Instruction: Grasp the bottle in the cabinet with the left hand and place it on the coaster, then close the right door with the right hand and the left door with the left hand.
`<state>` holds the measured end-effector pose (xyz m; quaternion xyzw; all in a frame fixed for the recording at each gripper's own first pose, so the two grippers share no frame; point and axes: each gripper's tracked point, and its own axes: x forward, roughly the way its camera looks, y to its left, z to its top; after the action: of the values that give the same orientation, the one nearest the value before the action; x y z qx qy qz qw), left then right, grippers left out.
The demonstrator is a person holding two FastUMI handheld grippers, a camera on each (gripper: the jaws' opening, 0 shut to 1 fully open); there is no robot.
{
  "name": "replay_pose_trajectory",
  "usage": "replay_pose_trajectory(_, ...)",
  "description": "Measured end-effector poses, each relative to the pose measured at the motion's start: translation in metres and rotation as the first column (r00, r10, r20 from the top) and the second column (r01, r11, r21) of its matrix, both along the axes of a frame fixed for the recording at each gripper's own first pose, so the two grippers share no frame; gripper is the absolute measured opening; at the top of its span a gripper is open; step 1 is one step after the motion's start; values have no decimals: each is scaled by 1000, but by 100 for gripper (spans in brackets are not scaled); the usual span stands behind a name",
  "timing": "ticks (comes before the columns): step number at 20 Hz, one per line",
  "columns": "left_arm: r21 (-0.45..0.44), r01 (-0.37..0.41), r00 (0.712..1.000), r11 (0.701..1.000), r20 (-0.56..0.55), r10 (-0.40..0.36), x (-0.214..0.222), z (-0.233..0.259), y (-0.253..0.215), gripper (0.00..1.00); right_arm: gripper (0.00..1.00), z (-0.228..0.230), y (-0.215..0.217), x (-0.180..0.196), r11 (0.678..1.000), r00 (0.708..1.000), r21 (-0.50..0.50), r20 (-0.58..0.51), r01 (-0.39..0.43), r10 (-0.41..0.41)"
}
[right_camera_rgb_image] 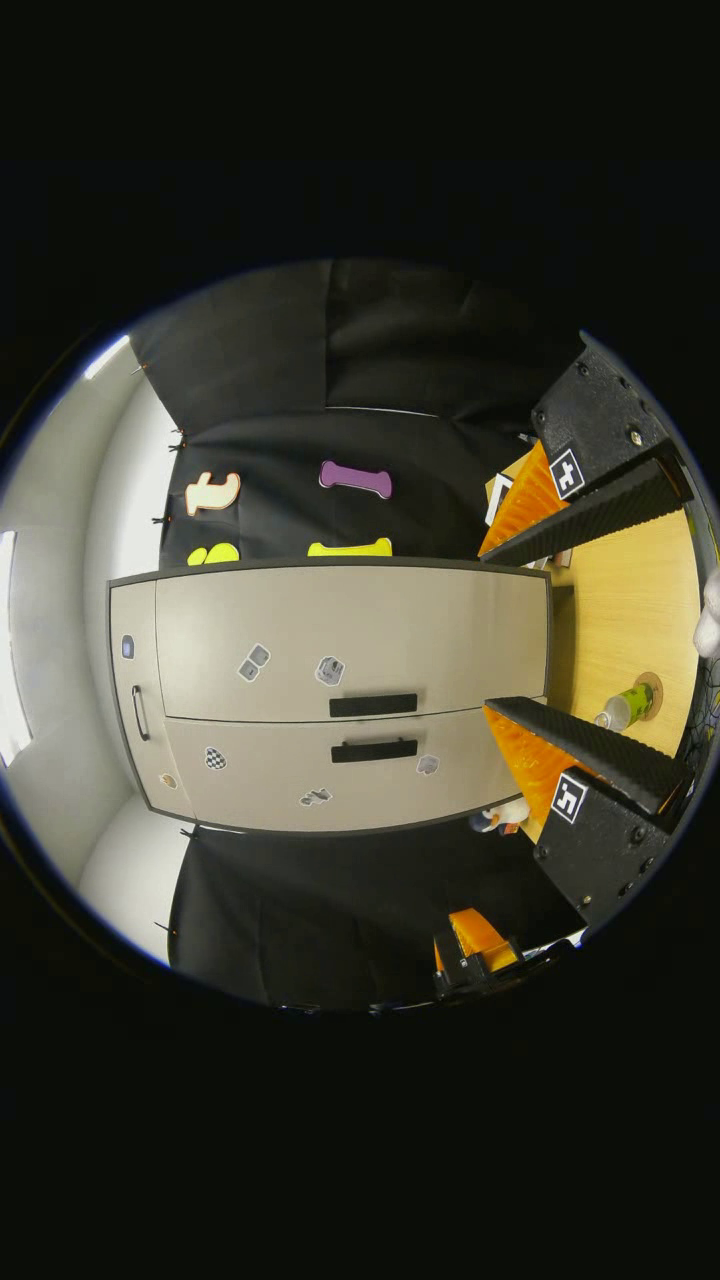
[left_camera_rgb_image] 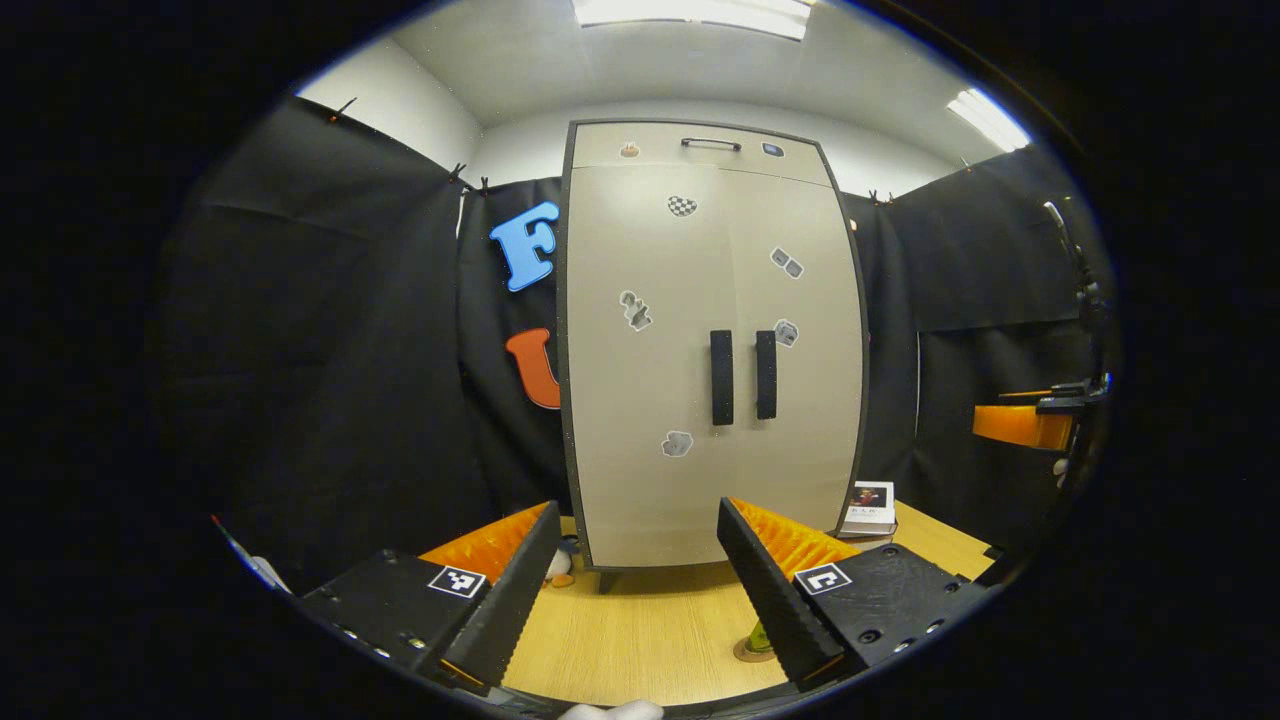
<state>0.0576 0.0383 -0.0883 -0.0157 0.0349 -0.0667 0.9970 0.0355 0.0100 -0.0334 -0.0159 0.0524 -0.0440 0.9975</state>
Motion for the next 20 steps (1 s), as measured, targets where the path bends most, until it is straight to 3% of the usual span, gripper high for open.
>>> replay_pose_trajectory(13,16,-98,995,995,7,98,-2,9,6,96,81,6,-4,21,998,998,24,21,-51,51)
replay_pose_trajectory(20,-3,-95,995,995,-10,95,18,6,6,96,82,-4,-3,33,999,999,9,16,-41,41)
